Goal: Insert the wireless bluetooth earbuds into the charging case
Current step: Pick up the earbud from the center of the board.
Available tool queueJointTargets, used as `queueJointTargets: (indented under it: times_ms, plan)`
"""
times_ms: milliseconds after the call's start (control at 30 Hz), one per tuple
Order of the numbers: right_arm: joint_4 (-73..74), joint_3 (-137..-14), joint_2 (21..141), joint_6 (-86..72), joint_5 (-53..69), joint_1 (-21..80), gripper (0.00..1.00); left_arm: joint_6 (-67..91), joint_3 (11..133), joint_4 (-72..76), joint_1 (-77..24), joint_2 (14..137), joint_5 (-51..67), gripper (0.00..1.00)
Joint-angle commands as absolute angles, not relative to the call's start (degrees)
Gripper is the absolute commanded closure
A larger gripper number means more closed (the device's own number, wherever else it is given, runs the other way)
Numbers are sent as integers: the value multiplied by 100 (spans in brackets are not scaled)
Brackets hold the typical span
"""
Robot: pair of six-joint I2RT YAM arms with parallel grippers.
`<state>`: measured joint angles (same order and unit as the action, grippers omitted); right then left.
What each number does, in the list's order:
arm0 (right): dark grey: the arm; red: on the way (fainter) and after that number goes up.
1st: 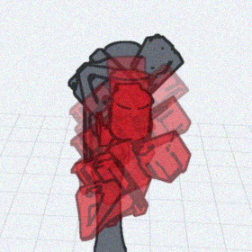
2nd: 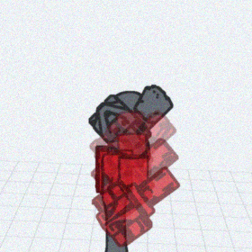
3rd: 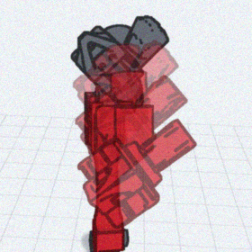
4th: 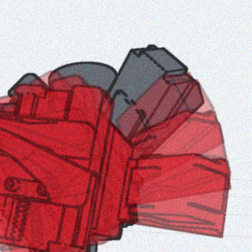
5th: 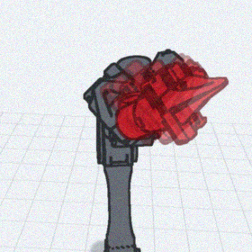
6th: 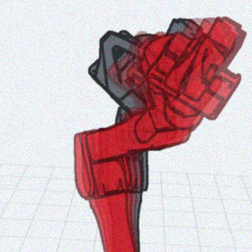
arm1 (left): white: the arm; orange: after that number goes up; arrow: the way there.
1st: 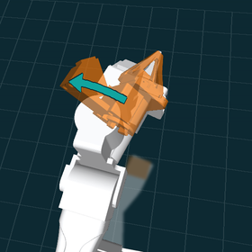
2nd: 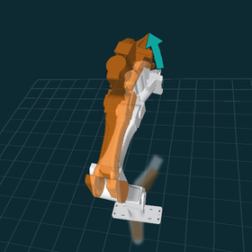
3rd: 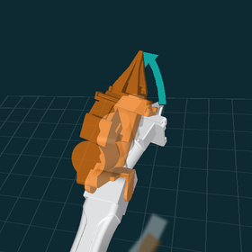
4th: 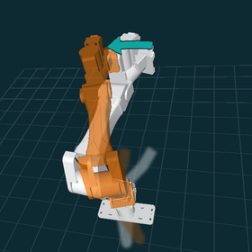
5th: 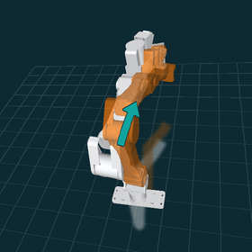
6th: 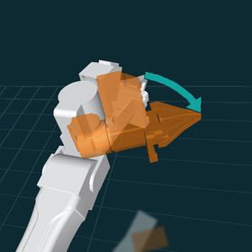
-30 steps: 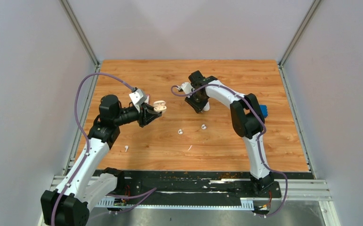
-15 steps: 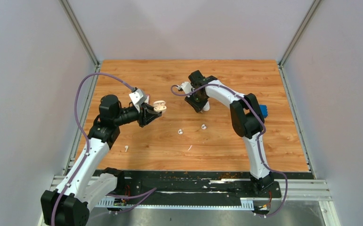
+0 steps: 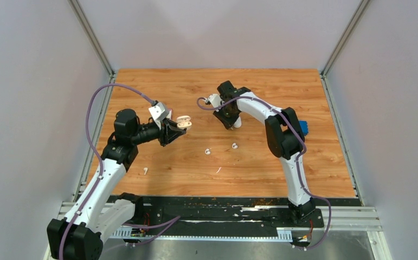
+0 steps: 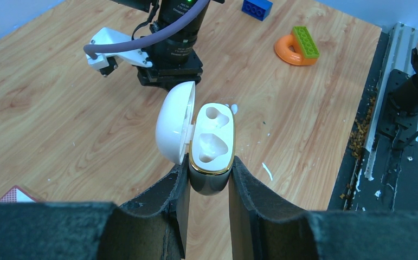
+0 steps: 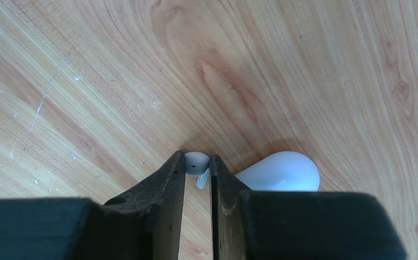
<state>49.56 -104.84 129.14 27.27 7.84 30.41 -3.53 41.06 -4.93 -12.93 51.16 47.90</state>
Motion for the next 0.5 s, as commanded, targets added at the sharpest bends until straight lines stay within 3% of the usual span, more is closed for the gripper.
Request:
queueJointTargets:
  times_ms: [0,467]
  plan:
    - [5022,-10504,12664,2677,1015,2961,96,-399,4324,-360,-1257,5121,4860,100]
    - [5231,-10187,10467,2238,2654,2741,100,-205,4450,-96,-1257,5416,5033,100]
